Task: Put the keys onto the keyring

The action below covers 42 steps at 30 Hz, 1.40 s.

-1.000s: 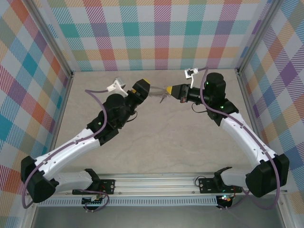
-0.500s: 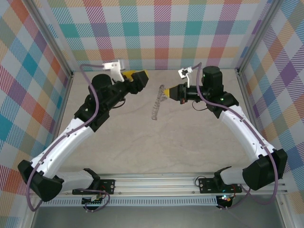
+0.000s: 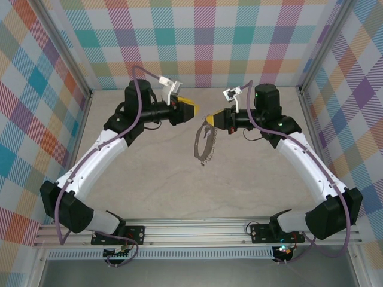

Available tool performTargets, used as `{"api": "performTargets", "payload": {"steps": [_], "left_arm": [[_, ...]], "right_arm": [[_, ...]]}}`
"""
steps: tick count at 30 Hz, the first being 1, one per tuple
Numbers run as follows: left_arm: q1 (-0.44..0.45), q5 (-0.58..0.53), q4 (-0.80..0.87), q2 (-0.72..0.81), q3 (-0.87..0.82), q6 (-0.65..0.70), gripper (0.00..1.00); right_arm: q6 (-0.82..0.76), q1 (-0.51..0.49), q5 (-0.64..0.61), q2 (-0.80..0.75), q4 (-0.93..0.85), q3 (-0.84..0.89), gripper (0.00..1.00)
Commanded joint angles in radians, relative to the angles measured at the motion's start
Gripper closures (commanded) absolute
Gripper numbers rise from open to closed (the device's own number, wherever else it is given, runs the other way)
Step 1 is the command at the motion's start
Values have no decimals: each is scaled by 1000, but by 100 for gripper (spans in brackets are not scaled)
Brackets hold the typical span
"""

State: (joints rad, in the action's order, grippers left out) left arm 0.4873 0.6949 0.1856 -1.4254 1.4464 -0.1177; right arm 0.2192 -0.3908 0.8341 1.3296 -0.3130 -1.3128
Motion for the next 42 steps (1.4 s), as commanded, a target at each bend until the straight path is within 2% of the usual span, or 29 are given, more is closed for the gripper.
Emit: {"api": "performTargets", "payload": {"steps": [1,14,30,42], "left_arm": [[-8,188,32,-29,64,51,61],[-8,337,57,-86,88,63,68],[7,386,28,-119,74,48,68],[35,388,6,-143,92,43,80]], "right_arm": [[-38,10,48,-23,9,-39,100],[-33,17,64,-36,12,-63,100],[4,22,77,-35,60,-57,100],[13,23,85,-29,77,-49,100]]}}
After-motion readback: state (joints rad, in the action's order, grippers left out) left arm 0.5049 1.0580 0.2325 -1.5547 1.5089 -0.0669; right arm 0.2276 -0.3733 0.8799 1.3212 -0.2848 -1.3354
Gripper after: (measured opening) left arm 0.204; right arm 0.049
